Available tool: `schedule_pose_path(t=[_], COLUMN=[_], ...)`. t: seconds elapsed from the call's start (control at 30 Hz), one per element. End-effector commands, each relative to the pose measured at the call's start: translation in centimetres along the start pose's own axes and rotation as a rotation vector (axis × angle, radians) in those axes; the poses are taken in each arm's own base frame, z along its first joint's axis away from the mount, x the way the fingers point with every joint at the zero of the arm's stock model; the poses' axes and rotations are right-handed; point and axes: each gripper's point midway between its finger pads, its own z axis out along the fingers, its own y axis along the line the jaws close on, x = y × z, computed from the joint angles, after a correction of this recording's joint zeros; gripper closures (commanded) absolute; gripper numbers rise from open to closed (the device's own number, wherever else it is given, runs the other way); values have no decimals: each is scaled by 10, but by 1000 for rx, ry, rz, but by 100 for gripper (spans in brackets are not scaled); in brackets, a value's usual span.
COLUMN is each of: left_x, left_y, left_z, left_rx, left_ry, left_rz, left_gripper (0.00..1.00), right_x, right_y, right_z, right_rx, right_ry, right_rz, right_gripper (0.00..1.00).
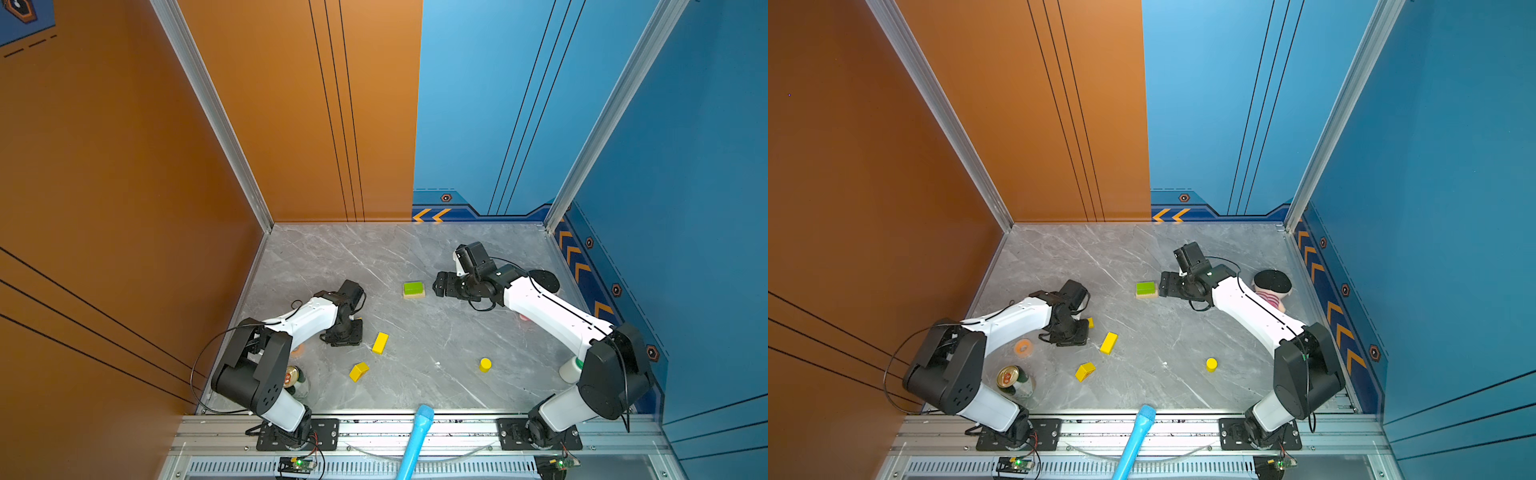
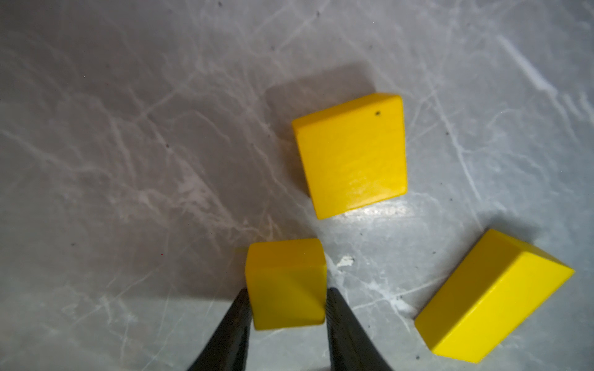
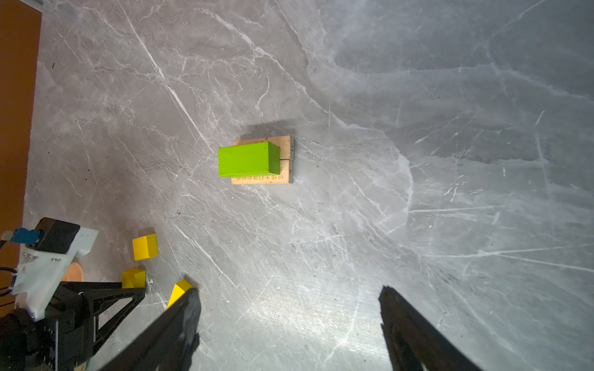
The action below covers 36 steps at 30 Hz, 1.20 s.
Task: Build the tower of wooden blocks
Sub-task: 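Lower the left gripper and grasp the small yellow cube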
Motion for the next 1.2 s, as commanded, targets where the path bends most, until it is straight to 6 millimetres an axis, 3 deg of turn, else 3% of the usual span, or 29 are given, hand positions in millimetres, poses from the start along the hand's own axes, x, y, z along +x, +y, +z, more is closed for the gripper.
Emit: schedule_pose_path(t=[0.0,0.57,0.93,1.17], left_x=[-6,-11,-9,-8], left_y=[-8,-13,-9,-8], left_z=[-10,-14,-11,-8], left_rx=[30,40,22,14], left_ry=[-25,-38,-33,-23], left_rz=[2,1,-5,-8], left_gripper=[57,50,60,60], right_x=[-5,-5,-4,-2], right_y=[3,3,2,1], right_z=[-9,-10,-7,-7], right_rx=[-25,-24,-21,-18], right_ry=[-26,-26,-21,-19], right_rz=[17,18,22,22], right_gripper=[12,12,12,12])
